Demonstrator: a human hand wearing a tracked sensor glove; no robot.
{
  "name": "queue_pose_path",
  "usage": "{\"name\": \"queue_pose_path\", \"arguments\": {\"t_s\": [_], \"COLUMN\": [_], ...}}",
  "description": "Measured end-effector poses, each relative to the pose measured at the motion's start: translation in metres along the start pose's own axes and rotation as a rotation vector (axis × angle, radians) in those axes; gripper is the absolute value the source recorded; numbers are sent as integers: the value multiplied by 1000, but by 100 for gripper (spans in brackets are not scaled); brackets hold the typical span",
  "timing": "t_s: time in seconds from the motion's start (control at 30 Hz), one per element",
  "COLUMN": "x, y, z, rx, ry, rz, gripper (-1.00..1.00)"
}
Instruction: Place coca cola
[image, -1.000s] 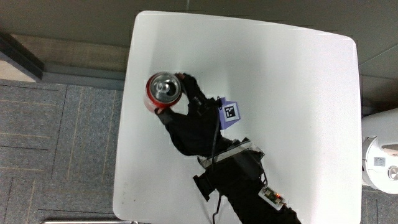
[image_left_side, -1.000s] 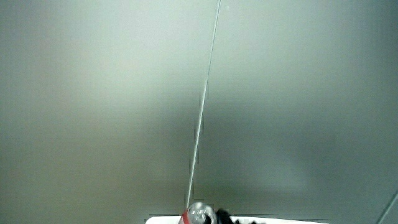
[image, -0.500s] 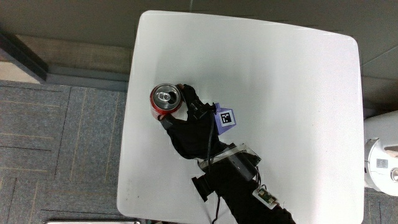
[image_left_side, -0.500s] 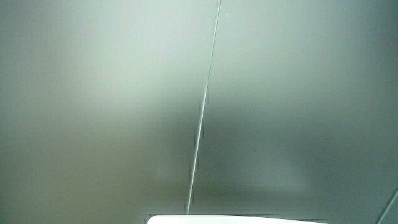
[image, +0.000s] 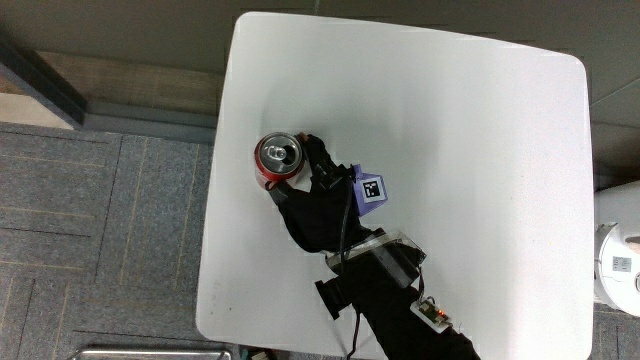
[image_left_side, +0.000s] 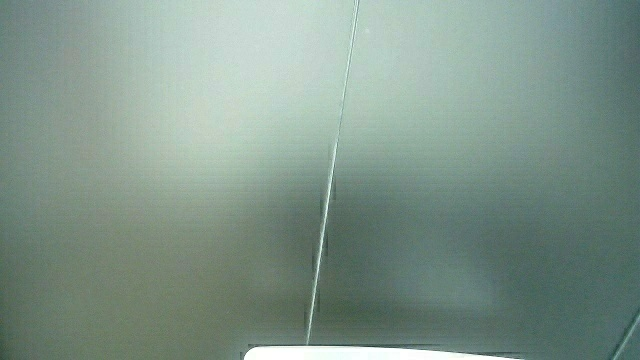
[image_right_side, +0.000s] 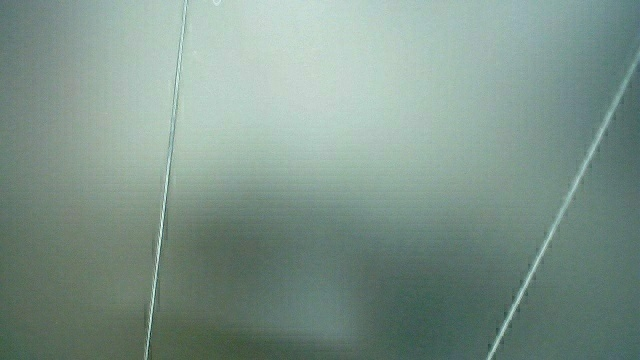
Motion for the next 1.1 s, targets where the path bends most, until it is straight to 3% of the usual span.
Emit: {"name": "queue_pose_path", "arguments": {"t_s": [0.03,0.13,0.17,0.23,0.27,0.33,0.4,0.43,0.63,0.73,0.87,0.93,1.03,1.07,1.1], "x": [-2,6,1,0,2,1,5,5,7,6,5,4,-4,0,-8], "y": [0,1,1,1,0,-1,-1,-1,-5,-4,-5,-5,-10,-10,-12], "z": [-1,1,-1,-1,-1,-1,0,0,-1,-2,-2,-1,3,7,7], "rx": [-6,-5,-15,-21,-23,-34,-29,-31,-18,-28,-35,-33,-35,-54,-59], "ry": [11,-40,-4,-16,-21,0,-37,-28,-54,-48,-58,-65,-129,-195,-199], "rz": [6,-4,10,25,-8,0,3,7,-35,-6,-53,-32,-90,-35,-51], "gripper": [-50,-71,-79,-93,-100,-100,-100,-100,-100,-100,-100,-100,-100,-100,-100]}}
